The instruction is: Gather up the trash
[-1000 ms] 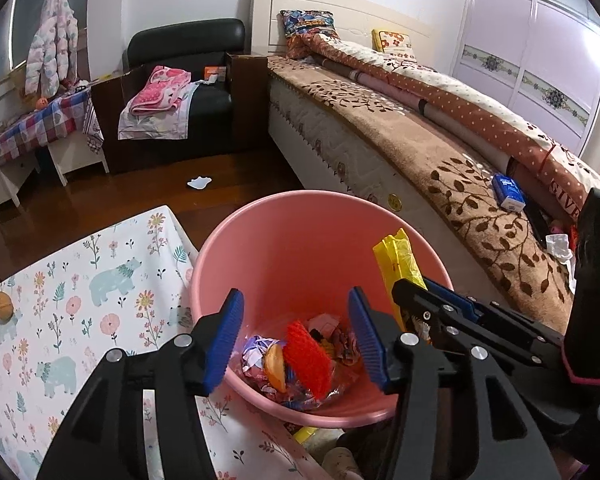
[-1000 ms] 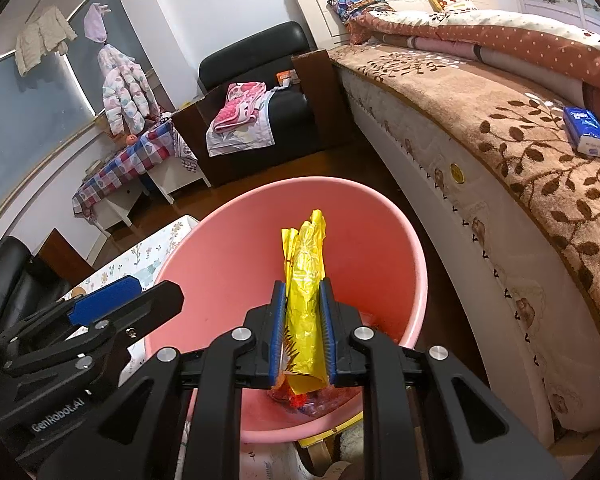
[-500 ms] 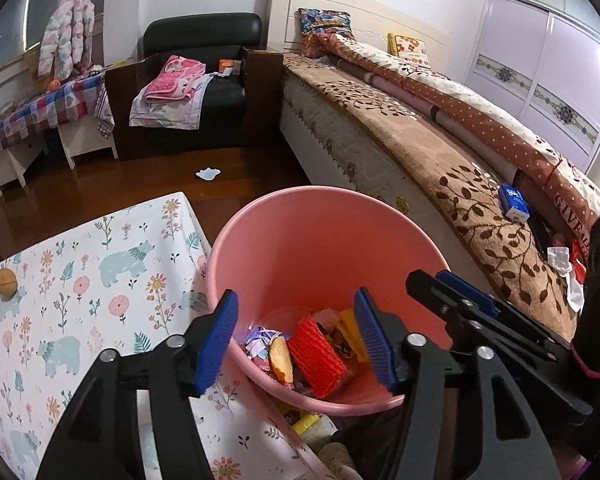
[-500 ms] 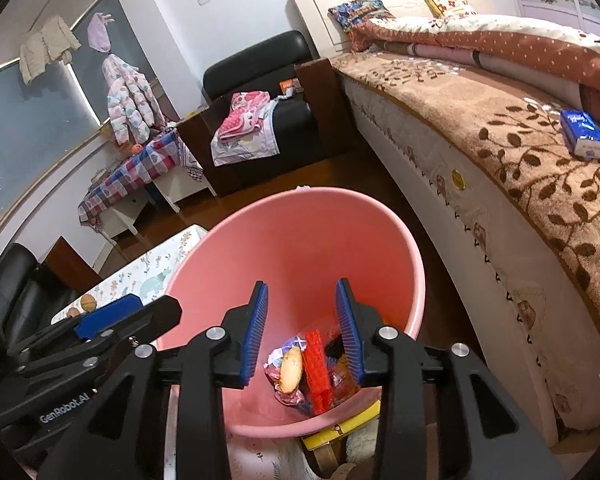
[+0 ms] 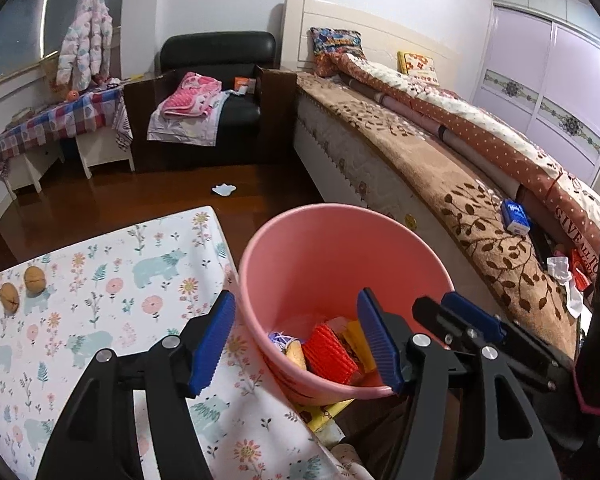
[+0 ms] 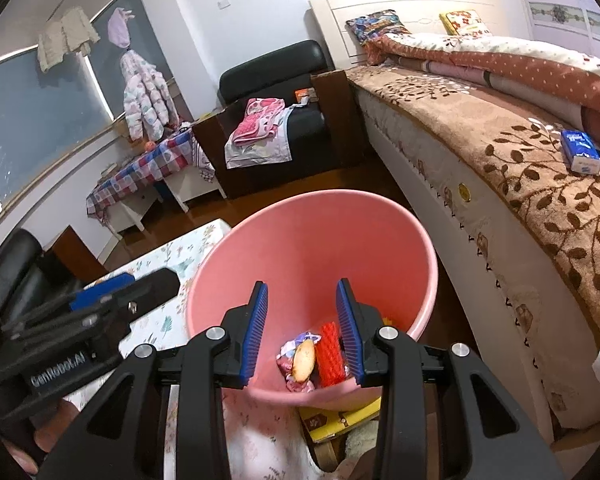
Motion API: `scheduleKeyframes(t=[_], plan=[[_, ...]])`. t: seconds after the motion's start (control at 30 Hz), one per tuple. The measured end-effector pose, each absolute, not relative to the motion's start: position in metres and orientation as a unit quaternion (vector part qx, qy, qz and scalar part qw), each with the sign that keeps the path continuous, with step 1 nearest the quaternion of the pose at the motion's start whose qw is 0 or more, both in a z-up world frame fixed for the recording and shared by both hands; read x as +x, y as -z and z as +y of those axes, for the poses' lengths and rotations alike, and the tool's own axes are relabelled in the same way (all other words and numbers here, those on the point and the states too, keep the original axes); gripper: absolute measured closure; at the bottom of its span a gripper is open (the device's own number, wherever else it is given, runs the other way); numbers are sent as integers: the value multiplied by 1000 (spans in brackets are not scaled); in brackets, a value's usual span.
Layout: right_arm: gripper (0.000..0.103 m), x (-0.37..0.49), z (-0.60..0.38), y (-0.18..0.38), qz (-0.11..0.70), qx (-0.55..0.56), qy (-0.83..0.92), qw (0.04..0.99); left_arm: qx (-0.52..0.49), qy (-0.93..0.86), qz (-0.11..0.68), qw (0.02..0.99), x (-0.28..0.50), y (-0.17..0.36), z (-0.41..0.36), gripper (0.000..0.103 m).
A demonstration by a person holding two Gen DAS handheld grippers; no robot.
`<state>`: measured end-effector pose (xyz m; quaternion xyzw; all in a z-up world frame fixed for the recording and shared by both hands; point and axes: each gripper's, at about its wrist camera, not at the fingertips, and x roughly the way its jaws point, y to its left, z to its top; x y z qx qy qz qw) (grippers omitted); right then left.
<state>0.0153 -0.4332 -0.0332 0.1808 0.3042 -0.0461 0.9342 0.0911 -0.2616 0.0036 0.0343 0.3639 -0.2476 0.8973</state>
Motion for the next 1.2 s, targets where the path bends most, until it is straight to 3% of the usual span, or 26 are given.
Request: scheduleKeyframes(t=[0.37, 0.47, 1.2], plan=[[66, -6, -411, 18, 292, 162, 44, 942, 16, 245, 331, 911, 62, -23, -235, 41], [50, -11, -406, 14, 290, 158, 41, 943, 18, 244, 325, 913, 56, -25, -230, 41], [50, -26, -373, -6, 267, 143, 49, 952, -6, 215, 308, 927, 38, -33, -187, 41]])
